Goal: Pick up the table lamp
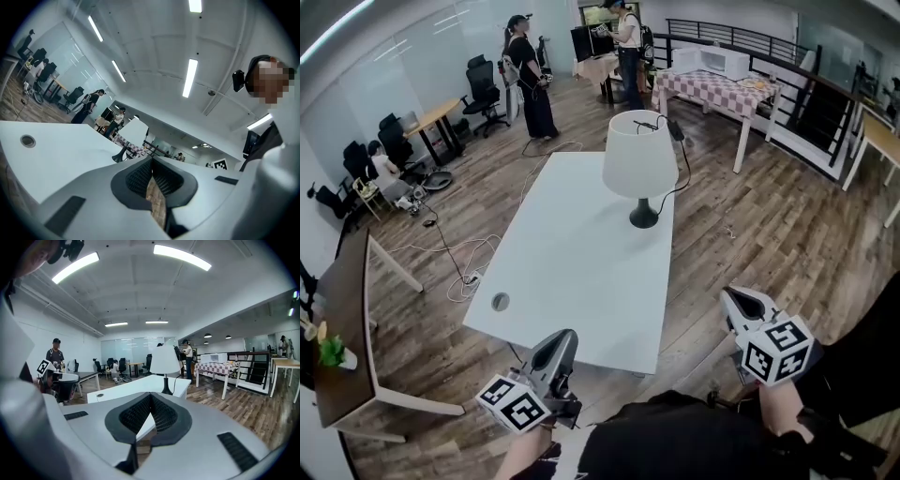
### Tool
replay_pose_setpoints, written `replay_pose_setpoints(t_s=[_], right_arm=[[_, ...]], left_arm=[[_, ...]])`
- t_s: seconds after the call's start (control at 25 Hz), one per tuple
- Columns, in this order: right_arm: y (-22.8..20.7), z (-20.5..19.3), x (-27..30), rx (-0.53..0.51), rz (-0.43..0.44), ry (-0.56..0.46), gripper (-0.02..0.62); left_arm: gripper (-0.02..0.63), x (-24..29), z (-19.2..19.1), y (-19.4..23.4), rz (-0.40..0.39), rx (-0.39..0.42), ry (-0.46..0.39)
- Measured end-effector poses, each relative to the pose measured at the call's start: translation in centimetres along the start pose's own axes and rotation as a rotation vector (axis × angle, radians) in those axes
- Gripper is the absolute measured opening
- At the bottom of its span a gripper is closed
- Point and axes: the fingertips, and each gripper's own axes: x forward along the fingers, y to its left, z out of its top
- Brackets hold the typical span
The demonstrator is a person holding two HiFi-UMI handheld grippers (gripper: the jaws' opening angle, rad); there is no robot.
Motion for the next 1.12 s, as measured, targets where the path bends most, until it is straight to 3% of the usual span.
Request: replay_pose_setpoints(t_s=[0.16, 0.52, 0.88, 1.12], right_arm=[[0.7, -0.7, -0.5, -0.06, -0.048, 0.024, 0.015], [2.2, -0.9, 0.9, -0.086, -0.035, 0.036, 0.015], [-1.6, 1.1, 3.5, -0.097, -0.015, 0.022, 0.015], [-4.3, 3.7, 6.2, -0.115, 0.015, -0.006, 0.015]], left_arm=[[0.015, -1.1, -1.2, 0.3, -0.013, -0.009, 0.028], [0.015, 0.2, -0.9, 0.6, -0.044, -0.004, 0.035], [0.015, 5.0, 0.7, 0.9, -0.037, 0.018, 0.016], [0.015, 7.8, 3.3, 1.1, -0.031, 0.023, -0.056]])
